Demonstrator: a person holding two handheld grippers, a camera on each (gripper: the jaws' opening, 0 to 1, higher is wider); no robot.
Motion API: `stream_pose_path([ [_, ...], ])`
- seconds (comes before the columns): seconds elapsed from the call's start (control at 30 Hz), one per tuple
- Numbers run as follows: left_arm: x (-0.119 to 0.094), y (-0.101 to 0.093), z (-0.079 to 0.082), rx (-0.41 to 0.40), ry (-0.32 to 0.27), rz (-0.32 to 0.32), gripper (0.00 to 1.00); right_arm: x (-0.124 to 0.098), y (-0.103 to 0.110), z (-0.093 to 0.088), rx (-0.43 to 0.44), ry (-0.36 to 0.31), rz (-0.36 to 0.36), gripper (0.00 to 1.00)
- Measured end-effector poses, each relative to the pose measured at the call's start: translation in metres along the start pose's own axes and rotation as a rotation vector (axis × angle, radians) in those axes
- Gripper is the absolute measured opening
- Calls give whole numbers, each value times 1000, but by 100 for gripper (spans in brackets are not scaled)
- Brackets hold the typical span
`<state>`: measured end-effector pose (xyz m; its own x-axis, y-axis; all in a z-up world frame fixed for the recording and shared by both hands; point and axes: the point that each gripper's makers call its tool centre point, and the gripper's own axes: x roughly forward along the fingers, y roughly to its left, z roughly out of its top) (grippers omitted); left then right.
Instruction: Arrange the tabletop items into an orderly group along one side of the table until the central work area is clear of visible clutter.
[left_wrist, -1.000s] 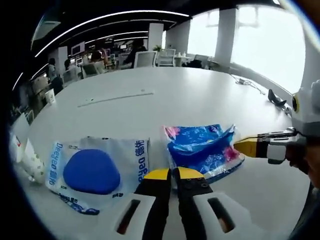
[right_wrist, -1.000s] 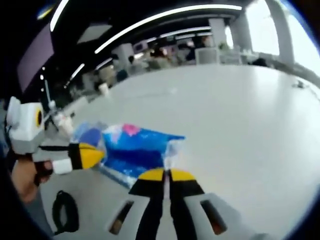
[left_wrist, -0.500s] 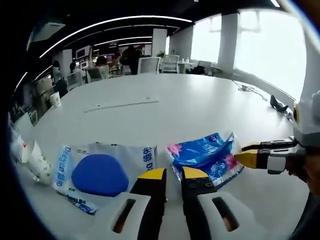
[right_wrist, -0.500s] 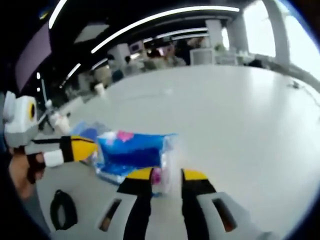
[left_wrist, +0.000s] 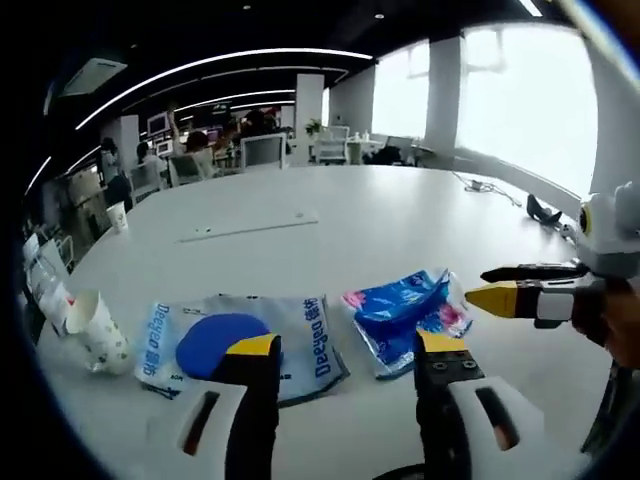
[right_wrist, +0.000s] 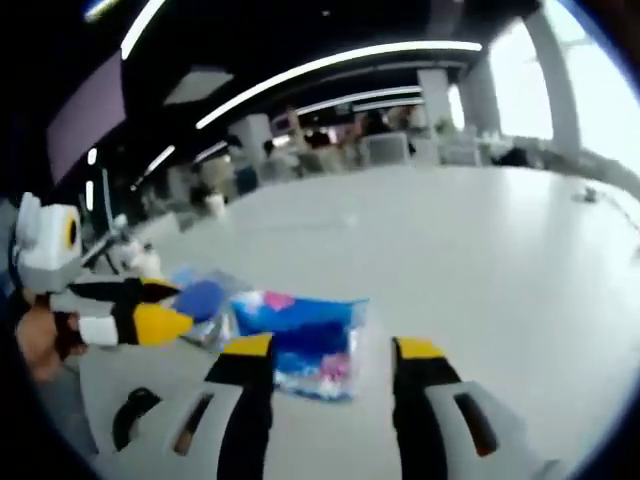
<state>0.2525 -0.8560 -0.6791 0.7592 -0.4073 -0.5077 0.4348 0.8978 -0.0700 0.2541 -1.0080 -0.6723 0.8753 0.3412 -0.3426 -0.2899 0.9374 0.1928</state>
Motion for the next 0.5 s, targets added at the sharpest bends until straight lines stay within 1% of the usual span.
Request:
stream_pose_path([
  [0.07, -8, 4, -3, -10, 9, -1, 66, -1, 8, 8, -52, -39, 31, 67],
  [0.1, -13, 7, -4, -13, 4, -1, 71, -2, 11, 10, -64, -43, 38, 75],
  [0.13, -17, 9, -4, -21, -4, -5, 76, -3, 13, 11, -60, -41, 44, 79],
  [0.17, -23, 12, -4, -32, -10, -7, 84, -3, 16, 12, -55, -44, 61, 82],
  [0.2, -27, 14, -5, -38, -16, -8, 90, -5, 21, 13, -41, -47, 82, 84],
  [0.27, -37, 19, -8, -50, -23, -8, 100, -11, 24, 14, -43, -43, 91, 87],
  [0.3, -42, 21, -13, -65, -1, -12, 99, -13, 25, 13, -36, -33, 93, 88],
  [0.33, -46, 24, -16, -69, 6, -10, 99, -15, 27, 12, -30, -22, 99, 89],
  [0.5, -63, 34, -34, -52, 46, 14, 99, -24, 35, 8, -33, -11, 122, 90],
])
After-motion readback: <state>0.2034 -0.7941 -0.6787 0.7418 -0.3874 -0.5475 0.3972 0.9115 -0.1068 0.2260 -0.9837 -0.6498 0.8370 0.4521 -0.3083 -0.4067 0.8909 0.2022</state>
